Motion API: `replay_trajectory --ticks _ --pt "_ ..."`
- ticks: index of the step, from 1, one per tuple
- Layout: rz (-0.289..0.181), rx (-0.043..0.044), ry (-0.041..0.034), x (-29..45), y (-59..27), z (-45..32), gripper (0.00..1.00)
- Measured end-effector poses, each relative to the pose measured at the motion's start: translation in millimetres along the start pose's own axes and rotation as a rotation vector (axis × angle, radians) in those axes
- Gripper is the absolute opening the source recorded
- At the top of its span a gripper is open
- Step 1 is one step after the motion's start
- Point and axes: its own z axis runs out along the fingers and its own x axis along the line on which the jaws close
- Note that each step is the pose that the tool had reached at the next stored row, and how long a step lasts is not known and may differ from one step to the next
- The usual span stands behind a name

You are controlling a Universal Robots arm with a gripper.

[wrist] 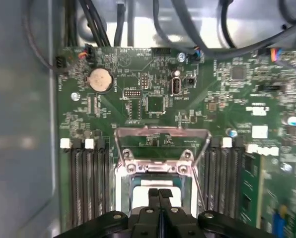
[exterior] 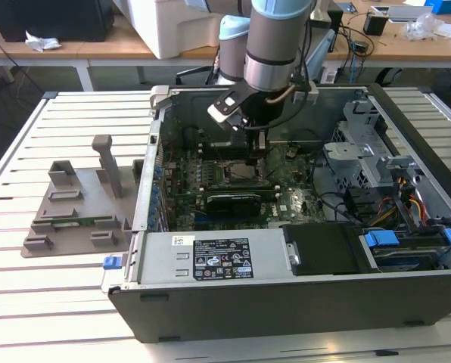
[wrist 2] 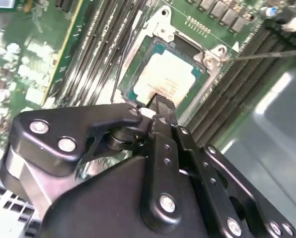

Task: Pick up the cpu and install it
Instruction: 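Place the cpu into insertion slot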

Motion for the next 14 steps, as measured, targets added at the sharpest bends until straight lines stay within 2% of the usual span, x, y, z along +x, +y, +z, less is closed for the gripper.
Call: replay_trajectory --ticks 2,4,5,7,8,9,14 --pt "0.000 0.0001 -0.0001 0.0 -0.6 -10.1 0.11" --pt "0.000 0.0001 -0.0001 0.0 -1.3 -23.9 0.11" --pt "0.000 0.0001 -0.0001 0.0 -1.8 -32.4 0.11" --pt "0.000 0.0001 -0.0001 0.0 -3.1 -56.0 0.11" --pt "0.000 0.0001 -0.0003 0.0 -3.4 -60.3 0.11" --pt "0.000 0.0000 0.0000 0.0 -3.4 -61.3 0.11" --pt "0.000 0.0001 -0.0001 0.0 -3.4 -61.4 0.11"
